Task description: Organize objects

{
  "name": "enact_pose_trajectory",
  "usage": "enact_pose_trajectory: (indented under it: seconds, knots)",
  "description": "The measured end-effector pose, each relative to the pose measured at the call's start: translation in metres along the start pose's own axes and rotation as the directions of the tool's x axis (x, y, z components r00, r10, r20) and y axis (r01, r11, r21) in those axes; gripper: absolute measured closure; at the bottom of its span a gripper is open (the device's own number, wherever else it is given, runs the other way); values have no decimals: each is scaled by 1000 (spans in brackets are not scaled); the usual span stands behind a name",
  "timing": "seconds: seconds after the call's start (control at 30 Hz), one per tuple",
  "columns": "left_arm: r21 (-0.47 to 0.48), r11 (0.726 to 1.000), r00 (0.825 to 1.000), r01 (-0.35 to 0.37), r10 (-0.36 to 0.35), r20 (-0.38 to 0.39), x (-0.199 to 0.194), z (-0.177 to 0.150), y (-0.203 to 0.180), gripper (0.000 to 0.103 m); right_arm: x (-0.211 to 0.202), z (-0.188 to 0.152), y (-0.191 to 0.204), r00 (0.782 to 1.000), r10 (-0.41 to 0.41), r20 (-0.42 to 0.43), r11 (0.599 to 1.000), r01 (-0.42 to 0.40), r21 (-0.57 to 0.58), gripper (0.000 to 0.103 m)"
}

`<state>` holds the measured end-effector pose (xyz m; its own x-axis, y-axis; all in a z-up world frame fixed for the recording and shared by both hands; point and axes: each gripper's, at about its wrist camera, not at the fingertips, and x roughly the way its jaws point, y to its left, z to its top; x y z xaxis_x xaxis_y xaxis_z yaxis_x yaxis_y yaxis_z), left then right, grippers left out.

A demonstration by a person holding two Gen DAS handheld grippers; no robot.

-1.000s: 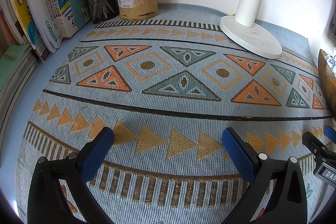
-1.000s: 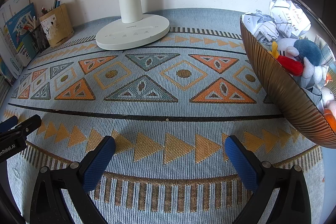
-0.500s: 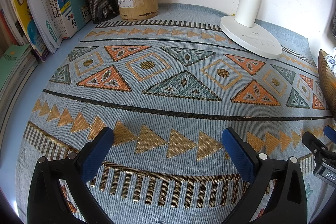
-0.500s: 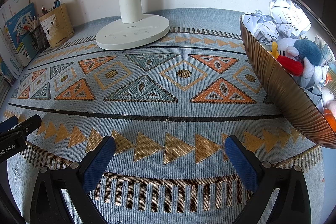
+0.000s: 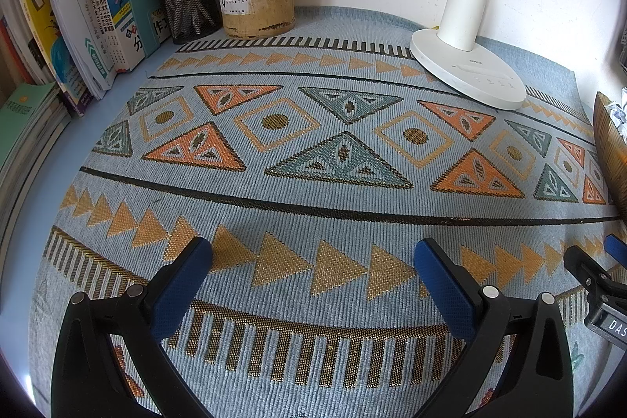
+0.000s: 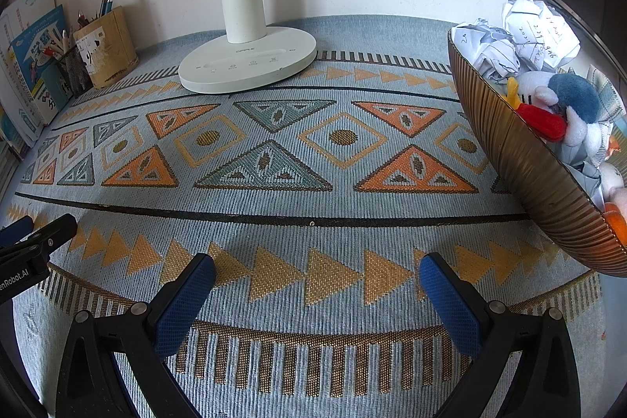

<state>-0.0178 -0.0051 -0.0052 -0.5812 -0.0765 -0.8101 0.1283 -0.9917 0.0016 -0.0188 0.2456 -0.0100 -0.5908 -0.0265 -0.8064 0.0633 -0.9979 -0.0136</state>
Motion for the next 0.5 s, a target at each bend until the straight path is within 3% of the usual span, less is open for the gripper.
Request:
enact_pose_trajectory:
  seconds: [0.5]
  knots:
    - [1,1000,1000,2,-2,-1,-3,-2,4,0,0,0,0,1000,0,0,1000,0,0,0]
